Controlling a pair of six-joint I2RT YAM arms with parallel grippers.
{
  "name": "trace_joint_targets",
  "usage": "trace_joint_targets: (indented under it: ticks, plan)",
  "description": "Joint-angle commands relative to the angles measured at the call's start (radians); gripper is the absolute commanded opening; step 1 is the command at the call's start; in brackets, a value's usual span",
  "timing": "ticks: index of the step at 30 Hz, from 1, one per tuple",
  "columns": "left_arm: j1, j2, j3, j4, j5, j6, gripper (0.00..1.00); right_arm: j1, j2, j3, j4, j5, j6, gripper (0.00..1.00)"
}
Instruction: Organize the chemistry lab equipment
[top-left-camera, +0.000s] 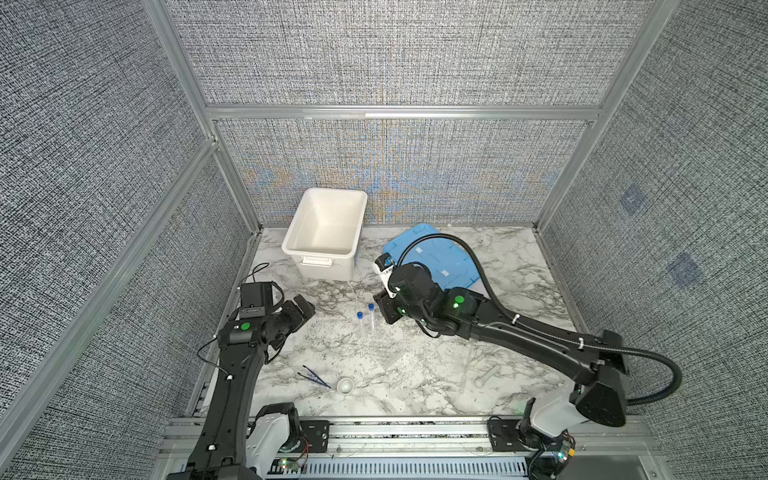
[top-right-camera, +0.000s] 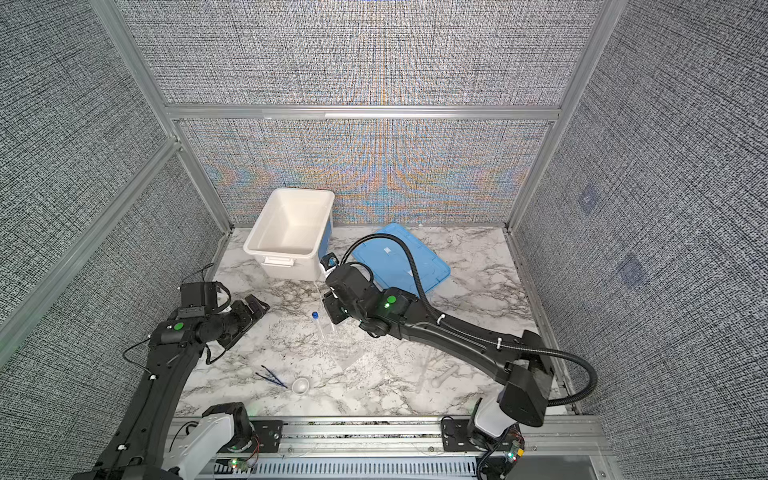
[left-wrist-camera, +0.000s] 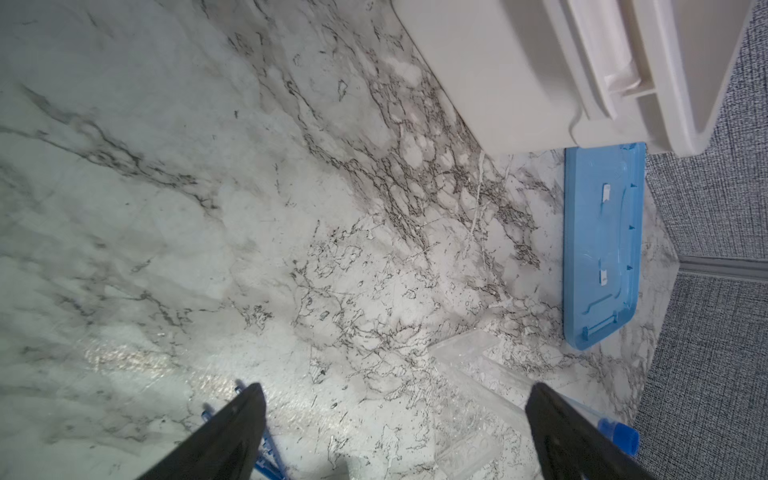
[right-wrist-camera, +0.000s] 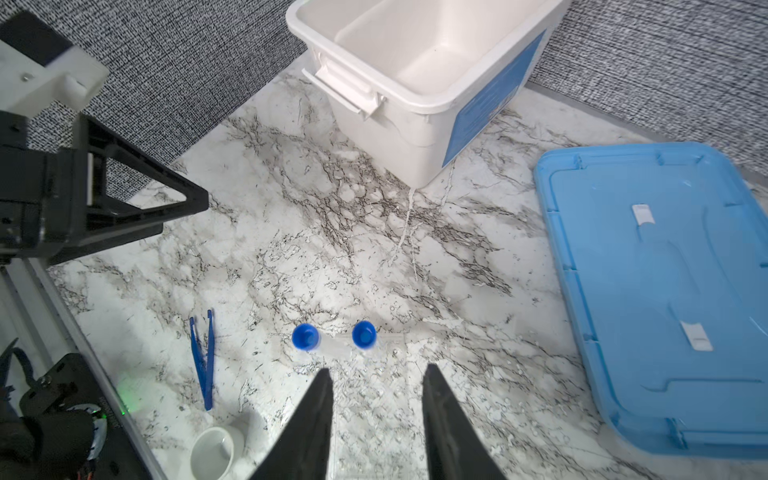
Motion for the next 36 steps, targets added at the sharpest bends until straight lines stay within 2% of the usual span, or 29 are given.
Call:
trace_joint_targets:
  ticks: [1, 8, 13, 19, 22, 26, 31, 36]
  plan:
    - [0.001, -0.002, -0.008, 0.019, 0.056, 0.022, 0.99, 0.000, -0.064, -0.045, -0.014, 0.086, 0.008, 0.37]
    - [0.000, -0.005, 0.001, -0.059, 0.053, 0.071, 0.99, -0.002, -0.226, -0.239, -0.072, 0.197, 0.066, 0.38]
    - [0.000, -0.011, -0.010, -0.127, 0.053, 0.117, 0.99, -0.010, -0.305, -0.306, -0.260, 0.189, 0.213, 0.38]
    - [0.000, -0.009, -0.010, -0.111, 0.060, 0.132, 0.99, -0.054, -0.333, -0.439, -0.326, 0.117, 0.263, 0.39]
    - [0.000, 0.013, 0.002, -0.104, 0.026, 0.175, 0.99, -0.124, -0.303, -0.469, -0.270, 0.033, 0.204, 0.39]
    - [0.000, 0.048, 0.005, -0.080, -0.016, 0.214, 0.99, -0.289, -0.226, -0.478, -0.109, -0.159, 0.102, 0.39]
    - [0.000, 0.092, 0.003, -0.032, -0.014, 0.239, 0.99, -0.402, -0.023, -0.353, -0.004, -0.253, -0.009, 0.39]
    - [0.001, 0.119, 0.005, -0.039, 0.007, 0.259, 0.99, -0.445, 0.215, -0.172, -0.027, -0.254, -0.099, 0.39]
